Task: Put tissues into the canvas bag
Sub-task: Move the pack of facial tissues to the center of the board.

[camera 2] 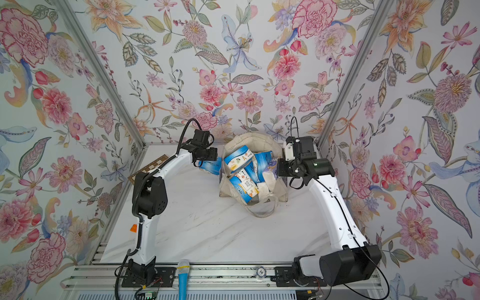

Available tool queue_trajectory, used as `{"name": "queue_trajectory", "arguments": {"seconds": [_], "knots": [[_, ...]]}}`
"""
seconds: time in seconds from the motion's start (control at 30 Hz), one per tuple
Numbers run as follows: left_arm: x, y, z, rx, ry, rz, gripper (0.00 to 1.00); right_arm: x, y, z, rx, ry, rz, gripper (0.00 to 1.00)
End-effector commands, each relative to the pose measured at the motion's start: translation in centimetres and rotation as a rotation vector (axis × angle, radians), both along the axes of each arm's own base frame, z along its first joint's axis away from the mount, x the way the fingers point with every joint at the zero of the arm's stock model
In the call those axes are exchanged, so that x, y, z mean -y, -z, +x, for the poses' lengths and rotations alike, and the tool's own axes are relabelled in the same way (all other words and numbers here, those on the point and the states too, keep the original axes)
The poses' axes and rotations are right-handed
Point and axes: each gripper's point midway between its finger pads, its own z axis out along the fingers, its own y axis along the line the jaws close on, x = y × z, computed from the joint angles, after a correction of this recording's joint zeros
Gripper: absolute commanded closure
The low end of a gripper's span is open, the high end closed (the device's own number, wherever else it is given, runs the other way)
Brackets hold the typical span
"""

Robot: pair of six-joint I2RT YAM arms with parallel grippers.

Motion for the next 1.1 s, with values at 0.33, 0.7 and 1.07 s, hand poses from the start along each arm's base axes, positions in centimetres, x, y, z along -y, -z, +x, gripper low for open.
{"name": "queue_trajectory", "arguments": {"seconds": [0.33, 0.7, 1.07], "knots": [[3.5, -0.2, 4.7, 0.223, -0.028, 0.042, 0.32, -0.8, -3.4, 2.0, 0.131, -0.036, 0.065, 1.00], [3.6, 4.9, 4.1, 0.080, 0.005, 0.136, 0.41, -0.3, -3.3, 1.9, 0.131, -0.026, 0.062, 1.00], [1.2, 7.2, -2.6, -0.059, 0.099, 0.216, 0.45, -0.3, -3.2, 1.7, 0.132, -0.027, 0.068, 1.00]]}}
